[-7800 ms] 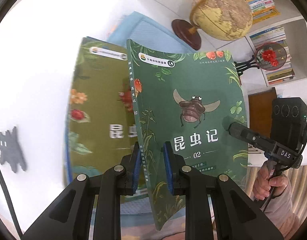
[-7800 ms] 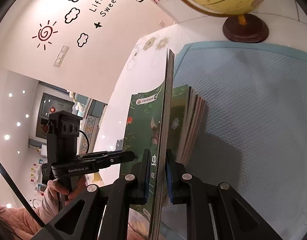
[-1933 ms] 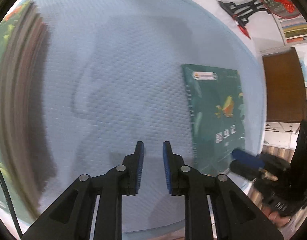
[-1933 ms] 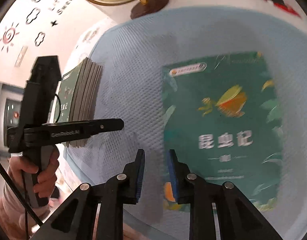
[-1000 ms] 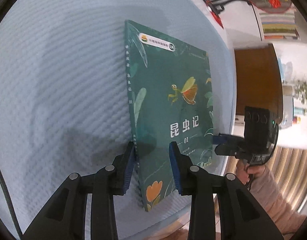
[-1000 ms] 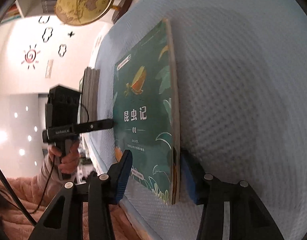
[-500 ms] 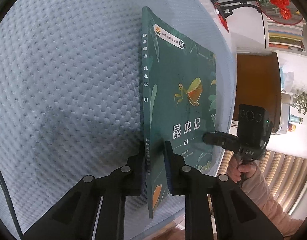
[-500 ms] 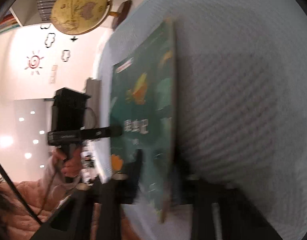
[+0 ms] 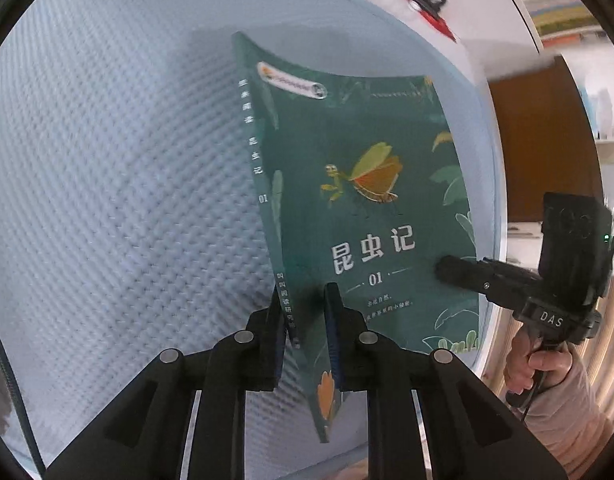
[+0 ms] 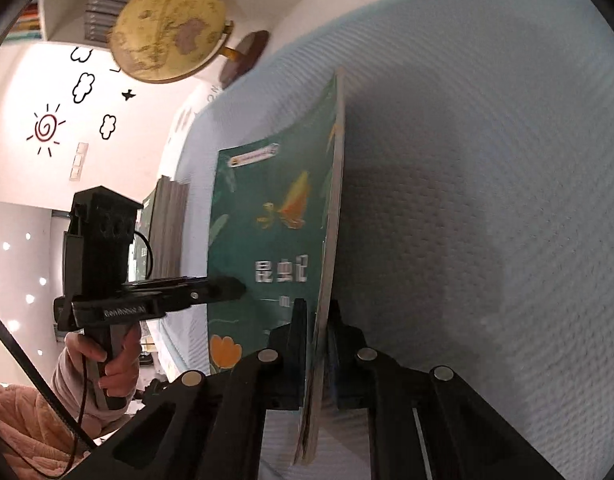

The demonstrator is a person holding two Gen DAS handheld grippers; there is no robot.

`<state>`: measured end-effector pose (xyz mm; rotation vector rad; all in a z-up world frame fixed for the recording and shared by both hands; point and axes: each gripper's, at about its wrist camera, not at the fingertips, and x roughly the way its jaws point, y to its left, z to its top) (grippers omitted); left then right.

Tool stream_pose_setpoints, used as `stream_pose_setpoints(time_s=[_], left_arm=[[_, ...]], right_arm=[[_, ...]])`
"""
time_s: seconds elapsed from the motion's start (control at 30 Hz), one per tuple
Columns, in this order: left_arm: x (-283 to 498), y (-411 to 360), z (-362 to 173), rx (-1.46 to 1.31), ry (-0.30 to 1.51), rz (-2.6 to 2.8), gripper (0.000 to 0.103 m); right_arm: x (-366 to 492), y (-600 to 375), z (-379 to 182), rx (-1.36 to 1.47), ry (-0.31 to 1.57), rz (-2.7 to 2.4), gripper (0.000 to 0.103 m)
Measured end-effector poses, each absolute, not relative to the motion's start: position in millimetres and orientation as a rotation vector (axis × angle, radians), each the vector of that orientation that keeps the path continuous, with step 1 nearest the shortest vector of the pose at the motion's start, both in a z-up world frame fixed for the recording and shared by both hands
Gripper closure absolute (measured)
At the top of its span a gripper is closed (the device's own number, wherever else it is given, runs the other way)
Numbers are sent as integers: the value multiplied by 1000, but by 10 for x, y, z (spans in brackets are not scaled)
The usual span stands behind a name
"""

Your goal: Organize books

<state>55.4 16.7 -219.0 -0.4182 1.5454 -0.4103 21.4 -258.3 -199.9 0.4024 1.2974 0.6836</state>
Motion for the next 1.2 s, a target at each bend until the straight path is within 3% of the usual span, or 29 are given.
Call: stream_pose_setpoints(time_s=[0.63,1.2], left_arm=[[382,444,-1574,-391,1418,-492,88],[286,1341,-1059,-421,1281,-487,88]], right_arm=[[-191,-2351,-1358,369,1129,641,93],[-312,-1488,-773,322,1014,690,93]])
